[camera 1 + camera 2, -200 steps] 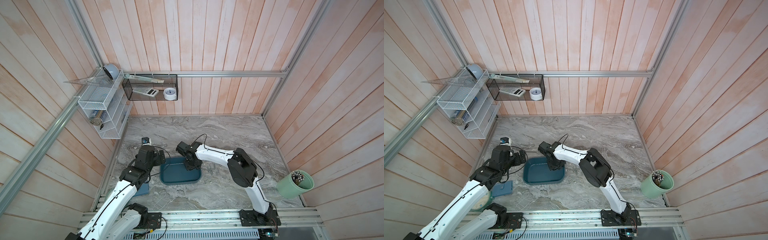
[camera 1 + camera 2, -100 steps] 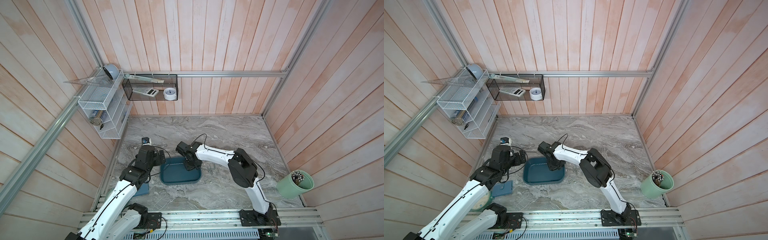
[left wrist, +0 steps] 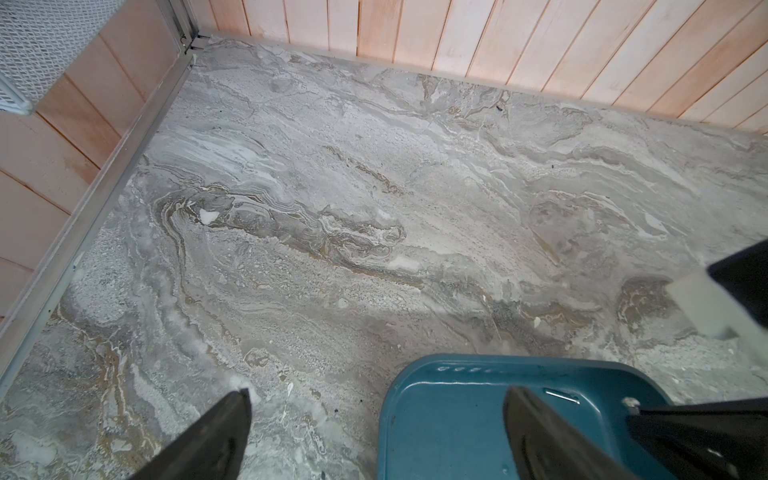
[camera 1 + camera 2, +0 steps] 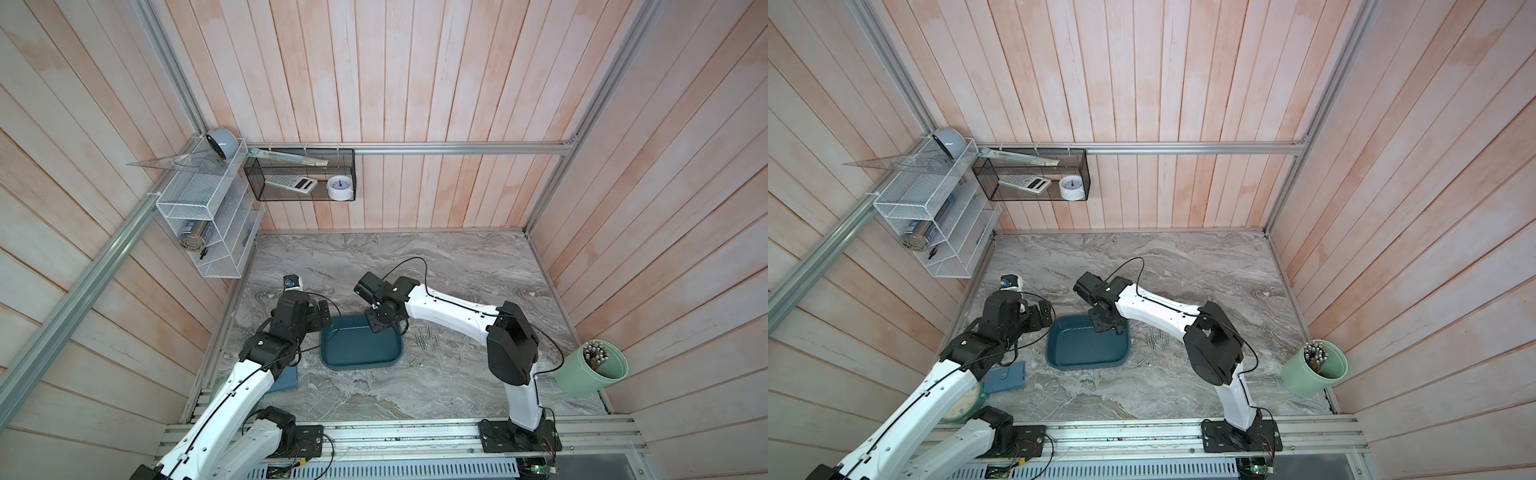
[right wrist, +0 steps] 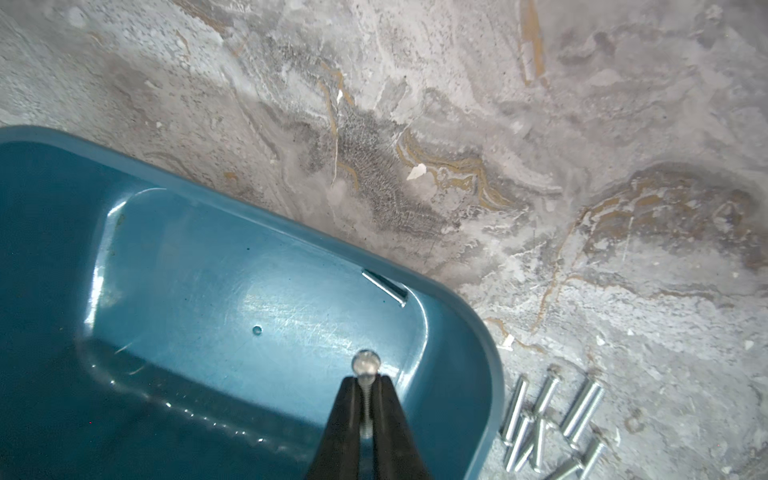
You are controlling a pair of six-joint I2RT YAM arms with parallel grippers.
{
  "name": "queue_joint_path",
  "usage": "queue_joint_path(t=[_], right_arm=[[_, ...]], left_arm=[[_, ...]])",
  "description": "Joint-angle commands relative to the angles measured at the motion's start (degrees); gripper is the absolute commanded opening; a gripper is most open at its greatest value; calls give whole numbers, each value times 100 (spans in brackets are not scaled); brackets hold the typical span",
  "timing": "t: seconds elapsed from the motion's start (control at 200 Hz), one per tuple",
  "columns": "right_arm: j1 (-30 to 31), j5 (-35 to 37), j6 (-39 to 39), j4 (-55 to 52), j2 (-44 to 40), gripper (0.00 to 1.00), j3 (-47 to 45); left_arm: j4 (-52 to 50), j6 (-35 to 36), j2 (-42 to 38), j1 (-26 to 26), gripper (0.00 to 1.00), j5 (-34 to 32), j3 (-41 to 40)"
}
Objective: Take out the screws from the storage box
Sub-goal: Pick up the screw from the storage box, then place the screw at the center of the board.
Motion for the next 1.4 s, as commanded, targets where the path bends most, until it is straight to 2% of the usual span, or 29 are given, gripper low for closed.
queue_joint_path(t=[0.0,0.27,0.42,1.11,1.395], right_arm=[[-121,258,121,-24,-555,10,-288],[-814,408,240,54,-1705,10,-1687],[-987,601,306,32,-2019,10,-2214],[-988,139,492,418,-1197,14,-2998],[-988,143,475,369,-1197,21,-2985]], left_arm=[[-12,-12,-30,26,100,34,94],[6,-13,-42,19,100,46,94],[16,-15,-19,19,100,57,94],[-3,-12,11,20,100,41,94],[5,-21,16,19,100,39,87]])
